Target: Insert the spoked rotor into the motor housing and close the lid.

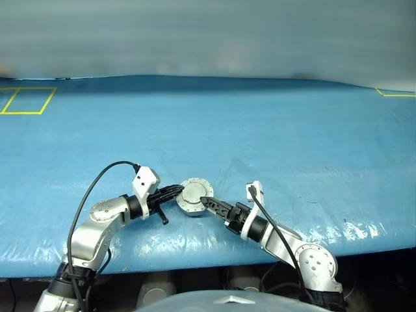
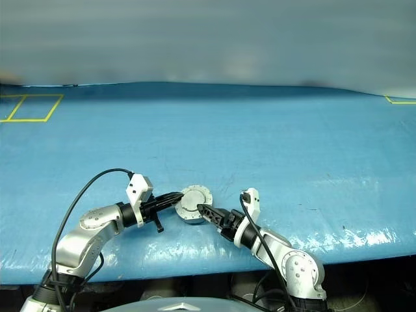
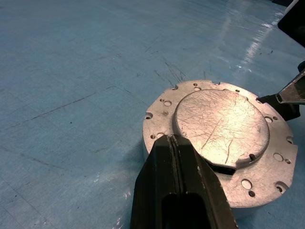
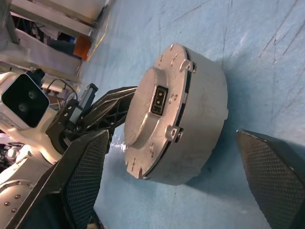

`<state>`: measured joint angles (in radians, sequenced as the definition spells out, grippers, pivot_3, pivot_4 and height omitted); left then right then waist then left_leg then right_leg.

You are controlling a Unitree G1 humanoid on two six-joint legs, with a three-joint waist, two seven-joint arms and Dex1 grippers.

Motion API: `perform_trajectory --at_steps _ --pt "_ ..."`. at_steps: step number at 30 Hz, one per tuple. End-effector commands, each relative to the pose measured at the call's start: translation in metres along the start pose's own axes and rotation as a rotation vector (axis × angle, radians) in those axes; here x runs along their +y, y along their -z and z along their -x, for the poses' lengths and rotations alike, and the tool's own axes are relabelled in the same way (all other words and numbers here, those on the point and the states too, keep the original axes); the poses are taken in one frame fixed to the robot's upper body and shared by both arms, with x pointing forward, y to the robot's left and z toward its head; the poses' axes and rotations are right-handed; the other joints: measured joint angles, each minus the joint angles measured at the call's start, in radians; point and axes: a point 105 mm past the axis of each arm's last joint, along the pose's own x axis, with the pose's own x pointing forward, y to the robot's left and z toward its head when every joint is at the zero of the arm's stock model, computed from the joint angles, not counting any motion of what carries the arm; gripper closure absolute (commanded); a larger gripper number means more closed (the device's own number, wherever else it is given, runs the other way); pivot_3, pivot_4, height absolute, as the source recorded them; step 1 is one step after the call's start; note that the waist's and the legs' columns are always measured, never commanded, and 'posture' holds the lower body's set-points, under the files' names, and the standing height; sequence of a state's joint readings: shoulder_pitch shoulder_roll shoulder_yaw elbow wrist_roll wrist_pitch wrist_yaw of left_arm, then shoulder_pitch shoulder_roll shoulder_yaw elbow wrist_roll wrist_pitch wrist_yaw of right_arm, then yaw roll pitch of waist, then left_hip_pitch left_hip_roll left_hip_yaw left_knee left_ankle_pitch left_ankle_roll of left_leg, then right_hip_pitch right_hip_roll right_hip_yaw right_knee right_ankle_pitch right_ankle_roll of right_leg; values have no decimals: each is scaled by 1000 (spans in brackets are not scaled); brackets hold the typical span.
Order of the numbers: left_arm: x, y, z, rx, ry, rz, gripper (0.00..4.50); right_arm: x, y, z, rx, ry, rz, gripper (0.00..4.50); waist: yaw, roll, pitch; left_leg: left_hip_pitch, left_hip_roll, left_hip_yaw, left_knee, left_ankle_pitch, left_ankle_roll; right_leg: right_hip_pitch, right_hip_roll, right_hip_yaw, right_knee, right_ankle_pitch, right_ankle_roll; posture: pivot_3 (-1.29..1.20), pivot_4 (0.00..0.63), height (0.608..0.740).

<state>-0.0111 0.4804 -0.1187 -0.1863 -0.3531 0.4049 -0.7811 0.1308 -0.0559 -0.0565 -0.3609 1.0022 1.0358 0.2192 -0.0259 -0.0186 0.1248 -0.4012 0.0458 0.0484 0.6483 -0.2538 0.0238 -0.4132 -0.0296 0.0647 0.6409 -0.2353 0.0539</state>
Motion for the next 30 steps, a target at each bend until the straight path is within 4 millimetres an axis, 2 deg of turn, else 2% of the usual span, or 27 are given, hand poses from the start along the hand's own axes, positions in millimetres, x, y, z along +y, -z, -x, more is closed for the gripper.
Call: perform_trajectory --at_steps 1,30 --pt "-5 13 -1 48 14 30 4500 5 -1 0 -12 -27 -17 36 0 0 0 0 0 0 0 0 0 0 0 0 0 0 0 0 150 740" --pt "-4 14 1 55 8 28 4500 0 13 -3 -11 -47 -250 36 -1 0 0 0 0 0 0 0 0 0 0 0 0 0 1 0 150 740"
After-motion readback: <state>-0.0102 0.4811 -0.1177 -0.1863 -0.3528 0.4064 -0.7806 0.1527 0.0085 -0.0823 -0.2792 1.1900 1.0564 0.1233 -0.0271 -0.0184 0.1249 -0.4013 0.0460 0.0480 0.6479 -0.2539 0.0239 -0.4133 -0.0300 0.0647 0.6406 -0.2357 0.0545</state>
